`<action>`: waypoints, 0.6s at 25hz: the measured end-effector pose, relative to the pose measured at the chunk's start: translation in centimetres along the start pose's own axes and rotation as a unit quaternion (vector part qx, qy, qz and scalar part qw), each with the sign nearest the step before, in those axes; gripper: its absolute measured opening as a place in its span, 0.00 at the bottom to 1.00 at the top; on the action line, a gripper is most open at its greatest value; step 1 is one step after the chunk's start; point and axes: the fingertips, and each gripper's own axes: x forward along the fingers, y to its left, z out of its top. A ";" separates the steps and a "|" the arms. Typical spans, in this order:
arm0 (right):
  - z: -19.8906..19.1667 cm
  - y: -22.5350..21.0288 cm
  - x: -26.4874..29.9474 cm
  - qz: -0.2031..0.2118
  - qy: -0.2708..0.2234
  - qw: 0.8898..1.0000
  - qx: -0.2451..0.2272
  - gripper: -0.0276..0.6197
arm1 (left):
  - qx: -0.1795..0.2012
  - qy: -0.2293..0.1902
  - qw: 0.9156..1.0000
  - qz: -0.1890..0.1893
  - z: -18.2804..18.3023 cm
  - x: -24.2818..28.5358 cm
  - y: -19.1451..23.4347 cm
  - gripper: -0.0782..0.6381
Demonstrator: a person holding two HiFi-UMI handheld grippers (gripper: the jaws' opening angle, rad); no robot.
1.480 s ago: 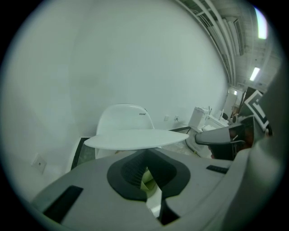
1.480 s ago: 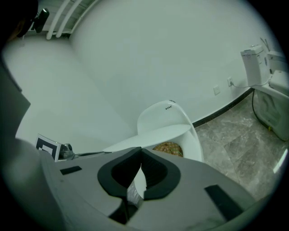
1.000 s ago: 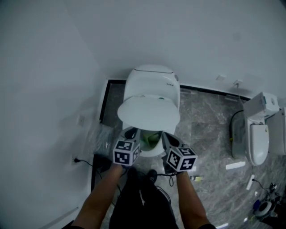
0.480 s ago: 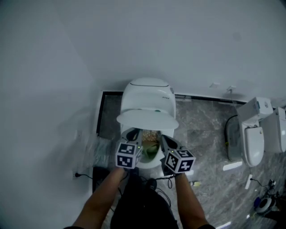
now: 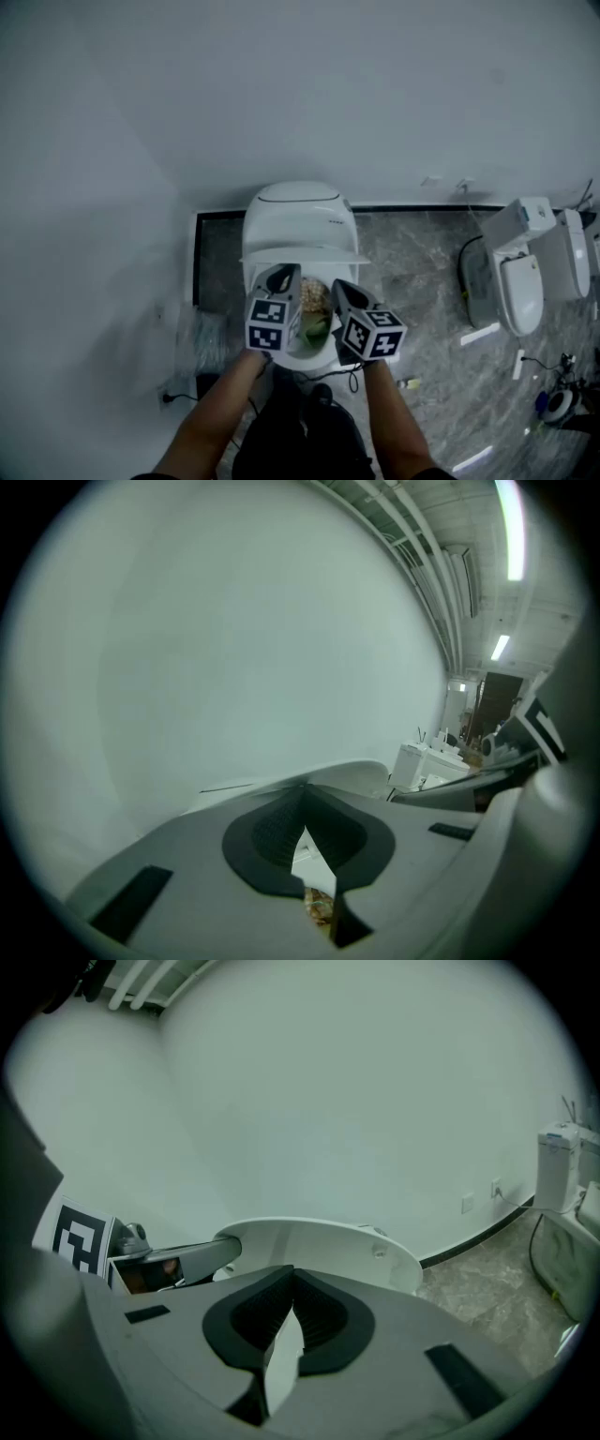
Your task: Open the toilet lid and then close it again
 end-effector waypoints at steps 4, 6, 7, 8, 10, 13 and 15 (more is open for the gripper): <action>1.4 0.0 0.7 -0.014 -0.010 1.000 -0.008 0.06 | 0.006 -0.006 1.000 -0.011 1.1 1.2 0.5 0.12; 1.9 -0.2 1.2 -0.019 -0.014 1.000 -0.012 0.06 | 0.007 -0.007 1.000 -0.012 1.5 1.8 0.8 0.12; 2.2 -0.2 1.4 -0.021 -0.015 1.000 -0.014 0.06 | 0.008 -0.007 1.000 -0.012 1.7 2.1 1.0 0.12; 2.5 -0.2 1.6 -0.023 -0.015 0.999 -0.017 0.06 | 0.009 -0.007 1.000 -0.012 1.9 2.3 1.2 0.12; 3.3 -0.4 2.1 -0.024 -0.015 0.999 -0.025 0.06 | 0.009 -0.008 1.000 -0.008 2.5 2.9 1.6 0.12; 4.5 -0.9 3.0 -0.021 -0.015 0.999 -0.034 0.06 | 0.008 -0.011 1.000 0.000 3.3 3.8 2.2 0.12; 5.1 -1.3 3.7 -0.017 -0.014 0.999 -0.038 0.06 | 0.008 -0.014 1.000 0.007 3.8 4.5 2.6 0.12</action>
